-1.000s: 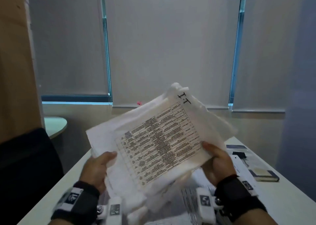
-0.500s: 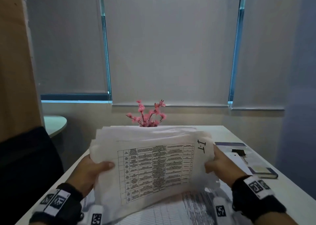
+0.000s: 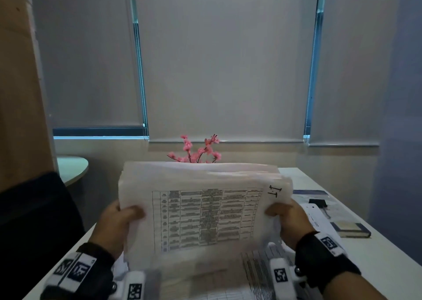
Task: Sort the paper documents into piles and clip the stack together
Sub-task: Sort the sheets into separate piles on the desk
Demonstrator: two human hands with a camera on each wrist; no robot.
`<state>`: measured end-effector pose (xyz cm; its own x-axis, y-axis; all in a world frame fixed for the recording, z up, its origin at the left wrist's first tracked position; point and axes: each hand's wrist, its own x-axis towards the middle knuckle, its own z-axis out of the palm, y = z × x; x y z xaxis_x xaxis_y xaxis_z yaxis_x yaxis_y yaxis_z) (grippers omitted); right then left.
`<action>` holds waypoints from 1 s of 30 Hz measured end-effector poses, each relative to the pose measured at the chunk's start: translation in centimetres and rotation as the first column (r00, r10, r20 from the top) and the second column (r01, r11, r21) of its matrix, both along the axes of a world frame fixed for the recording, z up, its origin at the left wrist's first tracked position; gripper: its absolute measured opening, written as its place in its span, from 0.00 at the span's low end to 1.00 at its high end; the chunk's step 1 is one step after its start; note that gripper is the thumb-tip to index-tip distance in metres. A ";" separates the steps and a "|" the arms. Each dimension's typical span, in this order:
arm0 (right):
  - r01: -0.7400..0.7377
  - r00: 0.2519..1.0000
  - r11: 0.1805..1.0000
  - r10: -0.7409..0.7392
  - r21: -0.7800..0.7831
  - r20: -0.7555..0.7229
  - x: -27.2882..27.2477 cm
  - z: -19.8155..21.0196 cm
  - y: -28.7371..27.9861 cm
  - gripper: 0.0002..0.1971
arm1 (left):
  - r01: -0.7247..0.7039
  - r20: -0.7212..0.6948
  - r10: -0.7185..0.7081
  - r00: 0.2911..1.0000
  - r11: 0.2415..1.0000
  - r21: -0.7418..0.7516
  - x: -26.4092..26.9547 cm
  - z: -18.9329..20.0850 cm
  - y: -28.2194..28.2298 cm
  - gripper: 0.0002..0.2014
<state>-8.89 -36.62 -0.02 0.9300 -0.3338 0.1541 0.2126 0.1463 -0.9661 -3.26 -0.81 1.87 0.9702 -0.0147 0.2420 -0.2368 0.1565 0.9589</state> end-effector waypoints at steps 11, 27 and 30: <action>-0.063 0.997 0.951 0.047 -0.302 -0.061 -0.5 -1.4 0.3 0.20 | -0.057 -0.062 0.063 0.996 0.995 0.087 -0.3 -2.5 -0.7 0.23; -0.100 0.994 0.960 0.106 -0.263 0.010 -0.6 -1.2 1.1 0.19 | -0.129 -0.094 0.132 0.987 0.991 0.041 -1.1 -2.4 -1.9 0.10; -0.065 0.997 0.980 0.070 -0.187 0.019 -1.1 0.4 0.5 0.12 | -0.071 0.043 0.070 0.997 0.997 0.026 -1.0 -0.1 -1.3 0.15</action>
<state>-9.94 -36.09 0.42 0.9445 -0.2337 0.2311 0.2327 -0.0207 -0.9723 -4.29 -2.14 1.75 0.9581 0.0461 0.2826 -0.2861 0.1118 0.9517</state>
